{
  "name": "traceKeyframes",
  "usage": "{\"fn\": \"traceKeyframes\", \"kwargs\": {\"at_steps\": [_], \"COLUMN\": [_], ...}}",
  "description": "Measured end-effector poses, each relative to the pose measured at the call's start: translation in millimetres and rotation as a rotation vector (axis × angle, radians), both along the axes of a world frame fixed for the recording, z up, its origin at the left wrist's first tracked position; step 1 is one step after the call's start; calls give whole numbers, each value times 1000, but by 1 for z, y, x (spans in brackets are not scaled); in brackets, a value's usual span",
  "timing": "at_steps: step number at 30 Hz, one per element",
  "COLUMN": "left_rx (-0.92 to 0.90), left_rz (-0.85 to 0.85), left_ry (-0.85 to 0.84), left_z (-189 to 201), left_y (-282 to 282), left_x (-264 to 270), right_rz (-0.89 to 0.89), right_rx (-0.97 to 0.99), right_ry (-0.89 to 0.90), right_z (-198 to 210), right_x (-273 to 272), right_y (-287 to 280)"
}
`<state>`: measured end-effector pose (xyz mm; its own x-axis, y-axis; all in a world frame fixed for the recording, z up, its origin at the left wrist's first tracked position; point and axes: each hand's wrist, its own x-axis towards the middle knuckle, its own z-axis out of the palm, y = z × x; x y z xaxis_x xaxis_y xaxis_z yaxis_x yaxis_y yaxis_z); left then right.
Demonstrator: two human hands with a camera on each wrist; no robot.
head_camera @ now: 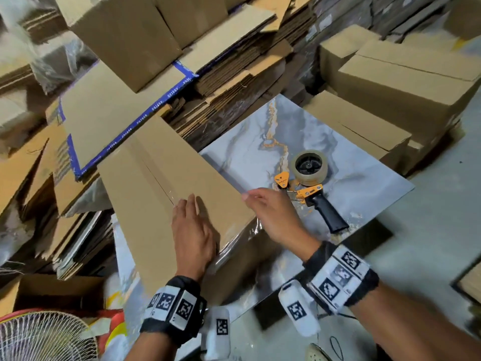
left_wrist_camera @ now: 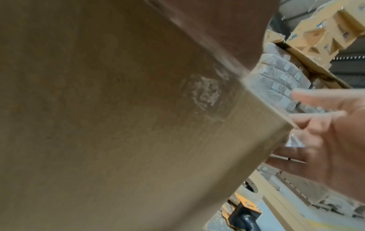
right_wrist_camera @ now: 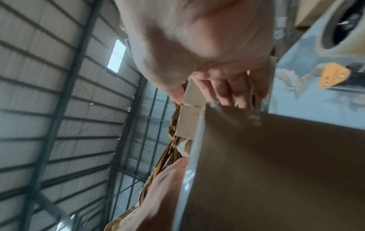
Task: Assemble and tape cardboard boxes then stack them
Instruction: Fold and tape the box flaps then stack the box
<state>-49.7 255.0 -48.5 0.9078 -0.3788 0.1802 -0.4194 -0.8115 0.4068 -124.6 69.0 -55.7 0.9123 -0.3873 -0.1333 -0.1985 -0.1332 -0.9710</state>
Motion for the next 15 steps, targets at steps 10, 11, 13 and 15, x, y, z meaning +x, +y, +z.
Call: {"fn": "traceKeyframes", "kwargs": {"at_steps": [10, 11, 13, 15], "left_rx": [-78, 3, 124, 163], "left_rz": [138, 143, 160, 187], "left_ry": [-33, -47, -36, -32], "left_z": [13, 10, 4, 2], "left_y": [59, 69, 81, 81], "left_x": [-11, -16, -23, -24], "right_rz": [-16, -34, -49, -13], "right_rx": [-251, -227, -259, -342], "right_ry": [143, 107, 70, 128], "right_z": [10, 10, 13, 18], "right_x": [-10, -10, -9, -10], "right_y": [22, 17, 17, 32]}}
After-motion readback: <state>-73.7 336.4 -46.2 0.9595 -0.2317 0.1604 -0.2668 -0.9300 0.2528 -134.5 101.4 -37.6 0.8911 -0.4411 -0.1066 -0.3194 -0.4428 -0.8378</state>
